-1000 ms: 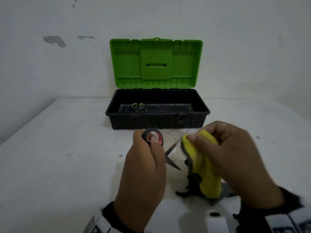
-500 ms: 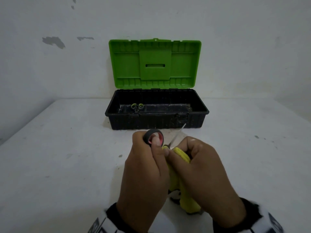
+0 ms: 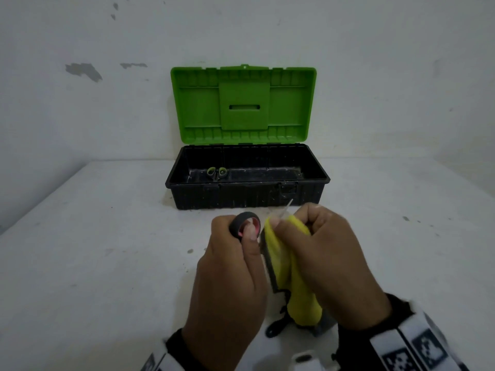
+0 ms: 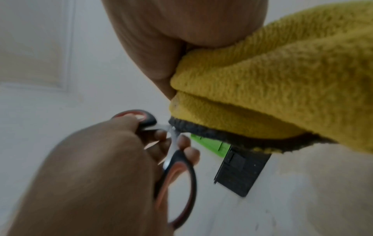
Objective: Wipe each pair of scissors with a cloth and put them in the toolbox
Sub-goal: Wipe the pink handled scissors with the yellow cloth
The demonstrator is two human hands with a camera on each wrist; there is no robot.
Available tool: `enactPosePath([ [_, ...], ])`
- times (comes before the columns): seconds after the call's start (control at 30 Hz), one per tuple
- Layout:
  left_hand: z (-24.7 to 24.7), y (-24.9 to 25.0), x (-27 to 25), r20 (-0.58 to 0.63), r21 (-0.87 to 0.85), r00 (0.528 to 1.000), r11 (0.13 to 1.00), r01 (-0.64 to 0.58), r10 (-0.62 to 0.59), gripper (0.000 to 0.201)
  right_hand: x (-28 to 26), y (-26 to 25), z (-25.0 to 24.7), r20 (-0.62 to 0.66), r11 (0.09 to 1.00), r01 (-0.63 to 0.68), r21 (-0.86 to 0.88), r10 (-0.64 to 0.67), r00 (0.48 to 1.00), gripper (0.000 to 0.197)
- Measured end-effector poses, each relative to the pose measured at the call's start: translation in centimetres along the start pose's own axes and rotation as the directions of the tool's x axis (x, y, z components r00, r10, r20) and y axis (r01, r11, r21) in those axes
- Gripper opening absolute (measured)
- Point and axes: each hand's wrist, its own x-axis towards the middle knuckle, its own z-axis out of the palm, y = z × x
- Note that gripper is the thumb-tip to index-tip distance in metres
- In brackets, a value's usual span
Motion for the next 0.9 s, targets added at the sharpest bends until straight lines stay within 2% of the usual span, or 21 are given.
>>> enactPosePath([
  [0.07,-0.2,0.0,0.1,-0.001,0.007,1.0,1.0,-0.014,0.014,0.004,-0.6,-0.2,0.1,0.046,1.0,-0.007,-0.007,0.008,0.999,0.028],
  [0.17,-0.5,0.0,-0.2,0.049,-0.03,0.999,0.999,0.017,-0.016,0.02,0.1,-0.2,-0.7,0.045,1.0,-0.01,0.012,0.01,0.999,0.028],
  [0.27,-0.6,0.0,-0.4,0.079,-0.025,0.993,0.996,0.09,-0.087,0.028,1.9,0.7,-1.8,-0.036,1.0,-0.005,-0.001,0.005,0.999,0.033],
  [0.4,-1.2,-0.1,-0.3,0.134,-0.109,0.968,0.967,0.228,-0.214,0.034,4.9,3.0,-4.2,-0.158,0.993,-0.015,-0.117,-0.004,0.987,0.038],
  [0.47,-1.6,0.3,0.2,0.215,-0.203,0.924,0.91,0.36,-0.318,0.039,6.0,3.8,-5.3,-0.231,0.985,-0.021,-0.171,-0.02,0.973,0.036],
  [0.53,-1.7,0.7,0.8,0.345,-0.275,0.835,0.804,0.527,-0.43,0.036,6.5,3.8,-5.7,-0.264,0.979,-0.007,-0.205,-0.048,0.963,0.03],
  [0.6,-1.5,0.5,1.1,0.461,-0.273,0.75,0.729,0.628,-0.473,0.03,6.6,3.3,-5.3,-0.252,0.976,0.035,-0.213,-0.089,0.964,0.025],
  [0.7,-1.0,0.4,1.2,0.527,-0.225,0.704,0.721,0.655,-0.475,0.028,5.5,2.2,-4.0,-0.15,0.977,0.13,-0.167,-0.156,0.976,0.018],
  [0.77,-0.9,0.3,1.3,0.525,-0.205,0.695,0.72,0.663,-0.491,0.028,4.2,1.4,-3.4,0.019,0.978,0.189,-0.085,-0.188,0.982,0.016],
  [0.8,-0.9,0.1,1.3,0.515,-0.198,0.702,0.728,0.656,-0.493,0.028,3.5,1.1,-3.2,0.127,0.977,0.211,-0.024,-0.207,0.97,0.017],
  [0.9,-0.9,-0.3,1.5,0.504,-0.175,0.725,0.766,0.618,-0.47,0.03,2.0,0.5,-3.2,0.392,0.964,0.261,0.06,-0.263,0.881,0.023],
])
